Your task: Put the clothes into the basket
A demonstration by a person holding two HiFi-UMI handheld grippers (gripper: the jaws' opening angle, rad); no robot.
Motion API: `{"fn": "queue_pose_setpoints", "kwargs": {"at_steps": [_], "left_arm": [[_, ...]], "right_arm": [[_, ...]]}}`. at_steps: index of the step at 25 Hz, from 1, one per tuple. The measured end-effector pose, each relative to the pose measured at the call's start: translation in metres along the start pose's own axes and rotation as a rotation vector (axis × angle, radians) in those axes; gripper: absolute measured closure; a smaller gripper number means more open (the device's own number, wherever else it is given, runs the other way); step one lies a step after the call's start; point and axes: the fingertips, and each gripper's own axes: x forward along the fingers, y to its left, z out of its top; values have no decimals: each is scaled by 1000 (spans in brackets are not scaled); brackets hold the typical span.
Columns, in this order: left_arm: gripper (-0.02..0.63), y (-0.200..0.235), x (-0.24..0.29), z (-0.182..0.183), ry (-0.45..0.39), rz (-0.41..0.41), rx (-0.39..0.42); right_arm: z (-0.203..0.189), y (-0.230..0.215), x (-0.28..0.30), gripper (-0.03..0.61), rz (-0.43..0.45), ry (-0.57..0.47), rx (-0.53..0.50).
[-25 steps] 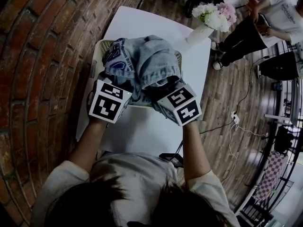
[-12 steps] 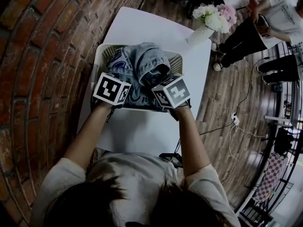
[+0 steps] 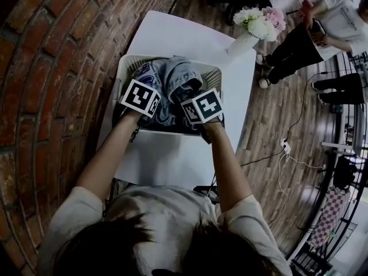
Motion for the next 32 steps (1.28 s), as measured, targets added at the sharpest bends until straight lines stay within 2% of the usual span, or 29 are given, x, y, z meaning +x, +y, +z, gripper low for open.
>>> {"fn": "queue_pose_setpoints", "kwargs": {"at_steps": [5, 10, 16, 19, 24, 27, 30, 32], "left_arm": [[265, 4, 1, -4, 37, 1, -22], [259, 5, -5, -3, -12, 15, -37], [259, 0, -24, 4, -85, 58, -20], [259, -5, -46, 16, -201, 73, -28], [259, -20, -90, 45, -482, 109, 34], [263, -35, -117, 53, -654, 98, 58], [299, -48, -142, 55, -770, 114, 107], [327, -57, -156, 55, -819, 132, 136]], "right_arm": [[-2, -5, 1, 179, -10, -9, 51], [2, -7, -8, 139, 0, -57, 138], [15, -9, -38, 138, -94, -153, 170], [24, -4, -55, 138, -142, -213, 138], [48, 8, -86, 140, -171, -442, 100], [56, 25, -103, 142, -165, -559, 81], [63, 44, -122, 205, -158, -646, 36], [65, 54, -133, 252, -190, -682, -11]]}}
